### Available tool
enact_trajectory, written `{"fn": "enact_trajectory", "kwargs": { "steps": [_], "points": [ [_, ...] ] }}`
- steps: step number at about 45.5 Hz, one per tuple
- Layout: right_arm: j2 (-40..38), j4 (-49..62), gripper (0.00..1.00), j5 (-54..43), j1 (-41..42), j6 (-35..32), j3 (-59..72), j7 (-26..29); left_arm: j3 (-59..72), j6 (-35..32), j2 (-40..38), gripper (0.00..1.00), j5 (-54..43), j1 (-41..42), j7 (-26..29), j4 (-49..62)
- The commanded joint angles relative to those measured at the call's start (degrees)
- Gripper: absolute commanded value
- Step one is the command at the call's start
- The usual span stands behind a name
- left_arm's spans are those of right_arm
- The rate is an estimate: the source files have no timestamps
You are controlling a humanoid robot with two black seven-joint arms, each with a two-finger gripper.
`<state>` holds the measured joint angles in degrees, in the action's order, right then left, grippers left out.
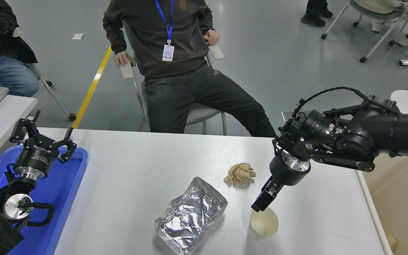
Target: Clean the table surface
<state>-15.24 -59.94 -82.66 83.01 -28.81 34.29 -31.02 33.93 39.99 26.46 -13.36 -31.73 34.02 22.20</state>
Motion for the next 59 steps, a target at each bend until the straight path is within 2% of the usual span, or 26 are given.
{"fn": "enact_trajectory", "kwargs": {
  "steps": [1,21,29,32,34,37,42,46,59],
  "points": [
    [-0.1,1.5,0.98,0.0,-3.2,1.6,0.3,0.1,0.0,0.0,0.0,1.0,0.0,0.0,0.0,0.0],
    [-0.1,5.1,0.96,-0.2,-8.5,3.8,0.8,0.0,0.0,0.0,0.0,1.0,0.0,0.0,0.0,0.0],
    [-0.1,5.6,0.77,-0.7,-9.5,4.9,0.8,-0.7,0.0,0.0,0.0,1.0,0.0,0.0,0.0,0.0],
    [-0.1,6.1,0.67,-0.7,-9.5,5.0,0.8,-1.3,0.0,0.0,0.0,1.0,0.0,0.0,0.0,-0.1],
    [-0.1,6.7,0.55,-0.7,-9.5,5.3,0.8,-1.7,0.0,0.0,0.0,1.0,0.0,0.0,0.0,-0.1],
    [-0.1,7.5,0.3,-0.7,-9.4,5.5,1.0,-1.8,0.0,0.0,0.0,1.0,0.0,0.0,0.0,0.0],
    [0.0,7.5,0.07,-0.7,-8.7,5.6,2.5,-2.5,0.0,0.0,0.0,1.0,0.0,0.0,0.0,0.0],
    [0.2,7.6,0.01,-0.7,-8.3,5.7,2.5,-3.5,0.0,0.0,0.0,1.0,0.0,0.0,0.0,-0.1],
    [0.4,7.5,0.0,-0.6,-7.8,5.7,2.5,-6.8,0.0,0.0,0.0,1.0,0.0,0.0,0.0,0.0]
  ]
}}
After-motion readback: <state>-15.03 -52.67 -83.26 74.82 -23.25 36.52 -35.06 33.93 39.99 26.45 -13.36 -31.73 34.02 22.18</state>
